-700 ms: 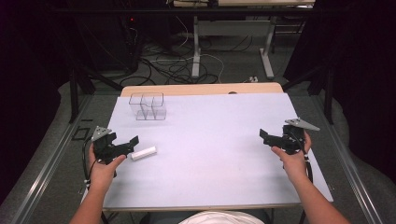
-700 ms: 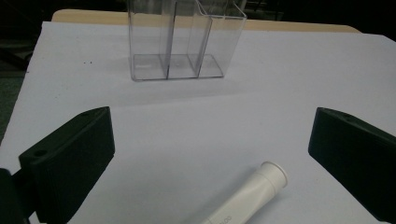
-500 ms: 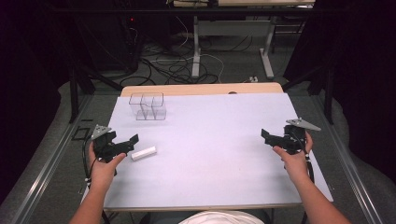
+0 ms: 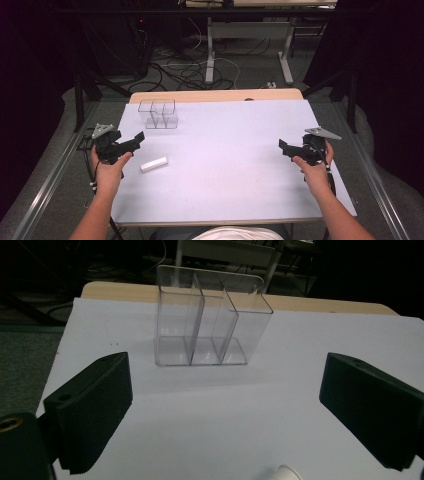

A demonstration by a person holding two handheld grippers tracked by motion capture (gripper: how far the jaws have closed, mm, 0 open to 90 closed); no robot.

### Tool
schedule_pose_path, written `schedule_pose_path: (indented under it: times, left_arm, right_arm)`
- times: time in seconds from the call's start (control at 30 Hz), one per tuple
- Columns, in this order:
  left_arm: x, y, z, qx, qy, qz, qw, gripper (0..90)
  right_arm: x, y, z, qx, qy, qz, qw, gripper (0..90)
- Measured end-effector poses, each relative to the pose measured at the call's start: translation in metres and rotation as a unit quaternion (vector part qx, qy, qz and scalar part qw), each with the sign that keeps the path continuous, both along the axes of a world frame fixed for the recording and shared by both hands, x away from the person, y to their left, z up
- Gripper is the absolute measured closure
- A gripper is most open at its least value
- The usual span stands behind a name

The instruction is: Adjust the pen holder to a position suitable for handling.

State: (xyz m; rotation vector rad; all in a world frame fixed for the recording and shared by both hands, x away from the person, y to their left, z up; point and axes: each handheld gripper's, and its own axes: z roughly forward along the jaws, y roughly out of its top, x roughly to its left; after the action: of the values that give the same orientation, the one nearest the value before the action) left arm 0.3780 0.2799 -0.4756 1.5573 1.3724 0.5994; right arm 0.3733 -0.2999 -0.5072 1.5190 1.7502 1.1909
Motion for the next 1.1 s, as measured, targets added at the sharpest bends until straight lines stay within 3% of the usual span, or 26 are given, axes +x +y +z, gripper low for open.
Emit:
schedule_pose_path:
  times: [0.17, 0.67, 1.1]
  left_arm:
    - [0.010, -0.004, 0.012, 0.010, -0.003, 0.010, 0.9999, 16.0]
    - [0.046, -0.015, 0.050, 0.031, -0.009, 0.021, 0.9993, 27.0]
    - [0.084, -0.016, 0.059, 0.068, 0.021, 0.027, 0.9971, 35.7]
  right_arm:
    - [0.000, 0.000, -0.001, 0.003, 0.003, -0.003, 1.0000, 0.0]
    - [0.000, 0.000, -0.002, 0.012, 0.012, -0.010, 0.9998, 0.0]
    - [0.000, 0.000, -0.004, 0.018, 0.020, -0.012, 0.9996, 0.3]
